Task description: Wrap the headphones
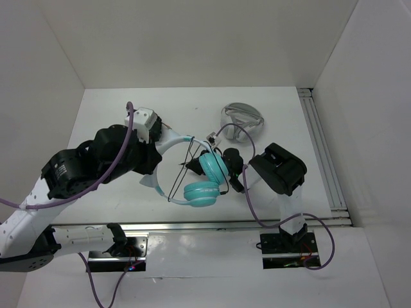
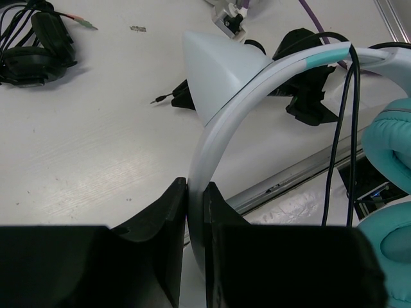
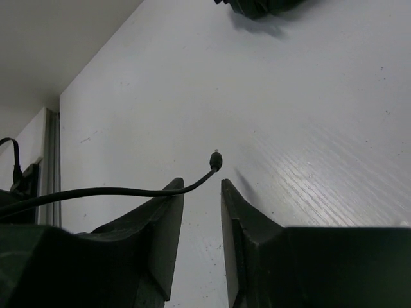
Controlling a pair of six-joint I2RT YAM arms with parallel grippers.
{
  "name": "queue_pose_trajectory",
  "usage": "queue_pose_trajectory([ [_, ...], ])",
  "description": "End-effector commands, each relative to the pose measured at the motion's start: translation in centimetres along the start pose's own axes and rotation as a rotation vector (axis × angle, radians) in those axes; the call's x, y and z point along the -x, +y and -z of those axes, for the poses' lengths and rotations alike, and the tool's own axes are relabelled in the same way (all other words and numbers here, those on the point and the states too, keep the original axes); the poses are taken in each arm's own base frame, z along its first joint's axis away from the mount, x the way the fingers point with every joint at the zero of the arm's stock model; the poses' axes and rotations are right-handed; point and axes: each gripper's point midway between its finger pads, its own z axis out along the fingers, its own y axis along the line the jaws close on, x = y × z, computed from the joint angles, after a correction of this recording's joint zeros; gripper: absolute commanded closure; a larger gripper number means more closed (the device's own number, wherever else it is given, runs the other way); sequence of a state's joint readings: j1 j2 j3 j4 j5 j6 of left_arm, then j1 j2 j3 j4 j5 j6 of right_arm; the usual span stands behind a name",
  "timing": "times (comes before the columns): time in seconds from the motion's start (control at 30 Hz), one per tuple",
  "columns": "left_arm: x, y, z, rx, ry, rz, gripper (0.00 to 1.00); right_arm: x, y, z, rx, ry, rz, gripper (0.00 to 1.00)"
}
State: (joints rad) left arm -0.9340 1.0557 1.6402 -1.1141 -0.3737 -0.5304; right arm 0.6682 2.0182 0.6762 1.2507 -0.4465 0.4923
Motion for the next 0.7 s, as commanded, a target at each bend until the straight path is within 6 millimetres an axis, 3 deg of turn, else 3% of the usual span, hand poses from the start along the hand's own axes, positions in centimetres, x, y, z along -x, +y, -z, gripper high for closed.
queue_pose_trajectory([
  [0.0,2.6,-1.1,1.1,-0.058,-0.117,0.094,1.00,2.0,0.2,-0.1,-0.017,-0.090,0.049,0.61],
  [0.1,2.6,-1.1,1.1,-0.058,-0.118,0.094,1.00,1.7,-0.5,0.0,-0.056,-0.074,0.059,0.59],
  [0.23,2.6,-1.1,1.1,-0.058,-0.118,0.094,1.00,2.5,0.4,-0.6,-0.030,-0.083,0.069,0.58],
  [0.37,2.3,-1.0,0.9,-0.054,-0.110,0.091,1.00,1.8,1.0,-1.2,-0.002,-0.089,0.059,0.58],
  [0.67,2.3,-1.1,0.6,-0.055,-0.109,0.109,1.00,3.5,1.2,-1.8,-0.023,-0.190,0.059,0.56],
])
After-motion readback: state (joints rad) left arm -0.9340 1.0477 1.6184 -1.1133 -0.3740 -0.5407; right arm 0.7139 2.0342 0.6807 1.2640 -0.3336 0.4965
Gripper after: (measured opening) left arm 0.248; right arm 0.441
